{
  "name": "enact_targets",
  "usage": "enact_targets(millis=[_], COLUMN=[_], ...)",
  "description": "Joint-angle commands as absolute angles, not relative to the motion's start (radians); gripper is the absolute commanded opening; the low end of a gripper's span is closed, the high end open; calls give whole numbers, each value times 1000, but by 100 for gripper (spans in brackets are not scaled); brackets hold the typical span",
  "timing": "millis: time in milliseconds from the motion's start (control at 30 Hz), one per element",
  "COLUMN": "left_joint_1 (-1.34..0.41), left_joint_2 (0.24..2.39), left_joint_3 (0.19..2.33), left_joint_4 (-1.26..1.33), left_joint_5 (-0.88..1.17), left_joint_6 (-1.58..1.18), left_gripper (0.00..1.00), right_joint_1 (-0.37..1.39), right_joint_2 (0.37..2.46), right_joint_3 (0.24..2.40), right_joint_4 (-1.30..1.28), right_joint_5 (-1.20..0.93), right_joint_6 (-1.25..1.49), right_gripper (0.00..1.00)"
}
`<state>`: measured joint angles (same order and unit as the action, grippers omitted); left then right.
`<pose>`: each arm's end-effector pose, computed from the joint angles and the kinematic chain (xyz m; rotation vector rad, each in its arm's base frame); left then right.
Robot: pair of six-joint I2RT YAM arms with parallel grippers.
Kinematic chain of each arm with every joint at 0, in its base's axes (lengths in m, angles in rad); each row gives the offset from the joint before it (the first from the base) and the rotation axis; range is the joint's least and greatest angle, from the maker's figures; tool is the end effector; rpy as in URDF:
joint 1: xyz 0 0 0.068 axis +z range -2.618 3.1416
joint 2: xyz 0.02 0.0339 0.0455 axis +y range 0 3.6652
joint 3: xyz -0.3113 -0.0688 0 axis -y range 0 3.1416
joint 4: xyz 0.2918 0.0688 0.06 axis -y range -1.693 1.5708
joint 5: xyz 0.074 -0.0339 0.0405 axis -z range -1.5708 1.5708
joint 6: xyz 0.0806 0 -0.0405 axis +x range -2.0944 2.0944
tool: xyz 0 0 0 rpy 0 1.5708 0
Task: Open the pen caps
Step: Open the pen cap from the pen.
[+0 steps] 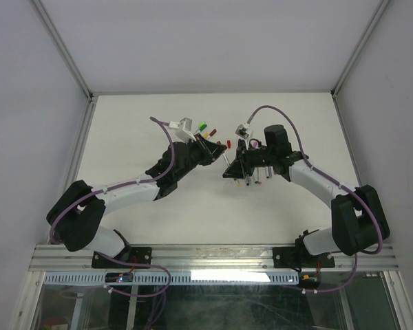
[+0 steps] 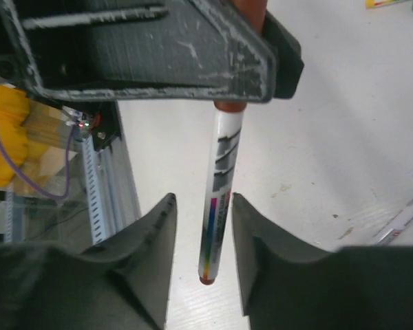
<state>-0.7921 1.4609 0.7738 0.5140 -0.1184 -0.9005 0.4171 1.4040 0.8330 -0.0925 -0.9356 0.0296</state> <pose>0.2886 -0.2789 0.2577 -0.1955 1.8737 -1.1101 0.2866 0.1980 0.2382 -0.9287 1.9971 1.2845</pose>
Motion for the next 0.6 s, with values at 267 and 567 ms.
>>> enact_targets(millis=[267, 567], left_joint_1=[-799, -486], left_joint_2=[1478, 1395], left_joint_3=[730, 866], left_joint_4=[735, 680], left_joint_5=[14, -107], left_joint_6=[-899, -802], left_gripper=[0, 0], right_joint_1=[371, 399], right_joint_2=[1396, 1437], right_joint_3=[862, 880], right_joint_4=[40, -4], right_joint_5=[-1073, -1086], right_joint_6=[125, 135], right_gripper=[23, 0])
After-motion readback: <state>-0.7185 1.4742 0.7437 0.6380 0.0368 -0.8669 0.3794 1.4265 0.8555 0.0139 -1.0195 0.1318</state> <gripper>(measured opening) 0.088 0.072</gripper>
